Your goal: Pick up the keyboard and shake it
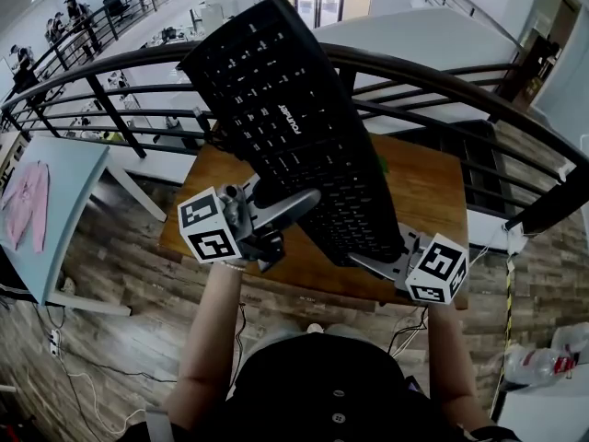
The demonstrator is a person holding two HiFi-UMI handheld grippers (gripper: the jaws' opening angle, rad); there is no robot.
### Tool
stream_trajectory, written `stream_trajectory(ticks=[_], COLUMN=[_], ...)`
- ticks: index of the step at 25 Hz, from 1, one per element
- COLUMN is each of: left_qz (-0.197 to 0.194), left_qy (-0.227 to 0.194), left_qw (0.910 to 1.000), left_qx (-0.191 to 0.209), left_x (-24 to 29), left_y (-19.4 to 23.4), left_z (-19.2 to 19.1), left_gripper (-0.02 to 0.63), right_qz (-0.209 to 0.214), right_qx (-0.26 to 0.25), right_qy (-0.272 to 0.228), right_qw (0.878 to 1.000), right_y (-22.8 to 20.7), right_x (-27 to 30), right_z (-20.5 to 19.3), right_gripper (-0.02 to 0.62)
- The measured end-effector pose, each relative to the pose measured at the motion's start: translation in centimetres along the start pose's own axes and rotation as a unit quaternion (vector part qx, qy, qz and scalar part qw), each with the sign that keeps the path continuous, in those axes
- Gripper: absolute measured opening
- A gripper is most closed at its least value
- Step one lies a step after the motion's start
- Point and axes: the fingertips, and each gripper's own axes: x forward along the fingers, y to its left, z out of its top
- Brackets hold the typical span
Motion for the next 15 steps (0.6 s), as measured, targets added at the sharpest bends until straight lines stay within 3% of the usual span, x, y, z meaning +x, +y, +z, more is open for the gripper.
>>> stream_trajectory(ticks=[9, 15], left_qz=[0.039, 0.069], left_qy=[0.042, 0.072], left_qw=[0.9965, 0.9876], left_qx=[0.062, 0.121], left_x=[0.9, 0.4], left_y=[-0.6, -1.6], left_z=[1.1, 2.3], left_gripper=[0.19, 0.193], right_qz=[0.052, 0.098], right_qx=[0.032, 0.04], right_qy=[-0.074, -0.138], right_qw=[0.995, 0.985], right_y=[0.2, 1.7], right_x=[1.6, 3.7], right_z=[0.7, 1.9], right_gripper=[0.146, 0.146])
